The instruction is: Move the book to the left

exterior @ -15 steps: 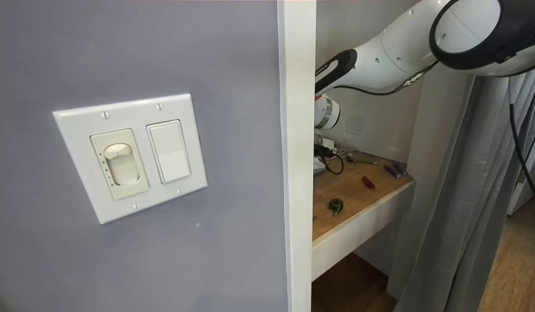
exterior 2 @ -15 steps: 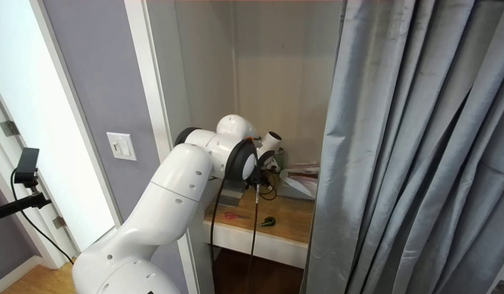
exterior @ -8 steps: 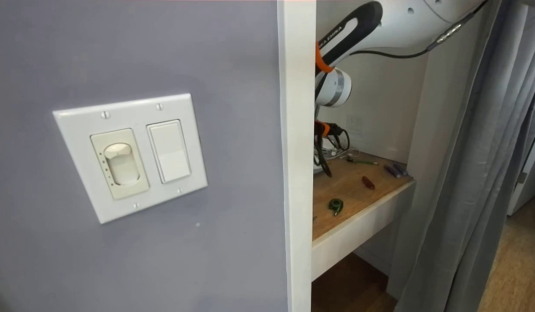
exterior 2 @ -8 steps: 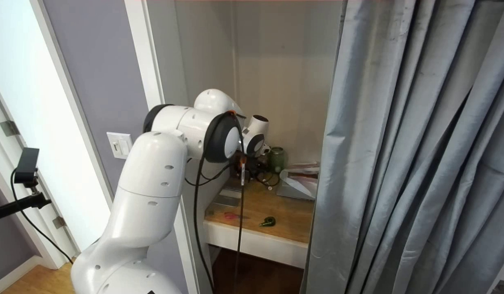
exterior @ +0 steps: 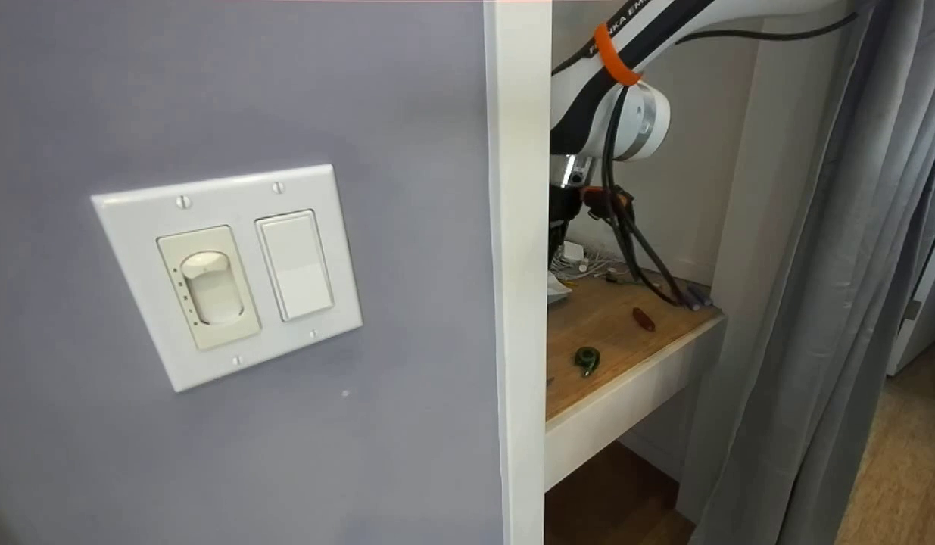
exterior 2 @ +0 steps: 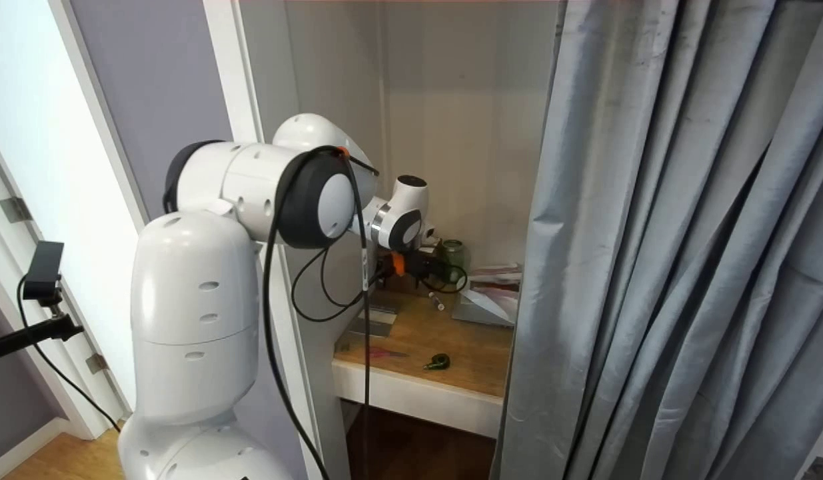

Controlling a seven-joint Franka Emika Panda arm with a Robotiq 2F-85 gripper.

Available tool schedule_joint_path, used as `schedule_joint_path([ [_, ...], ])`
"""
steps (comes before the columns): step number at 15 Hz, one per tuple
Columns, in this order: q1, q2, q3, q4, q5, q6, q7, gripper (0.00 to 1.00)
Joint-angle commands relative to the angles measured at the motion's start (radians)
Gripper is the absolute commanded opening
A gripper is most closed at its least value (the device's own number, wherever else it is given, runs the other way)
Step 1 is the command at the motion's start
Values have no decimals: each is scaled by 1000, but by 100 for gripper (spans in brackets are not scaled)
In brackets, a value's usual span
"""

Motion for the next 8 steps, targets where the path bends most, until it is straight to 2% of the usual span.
schedule_joint_path([
  [1,-20,-155,-15,-187,32,76,-80,100],
  [2,-21,-183,-25,-215,38,62,-94,100],
  [3,1,-94,-31,-113,8,34,-46,100],
  [8,6,-102,-37,-124,8,34,-49,100],
])
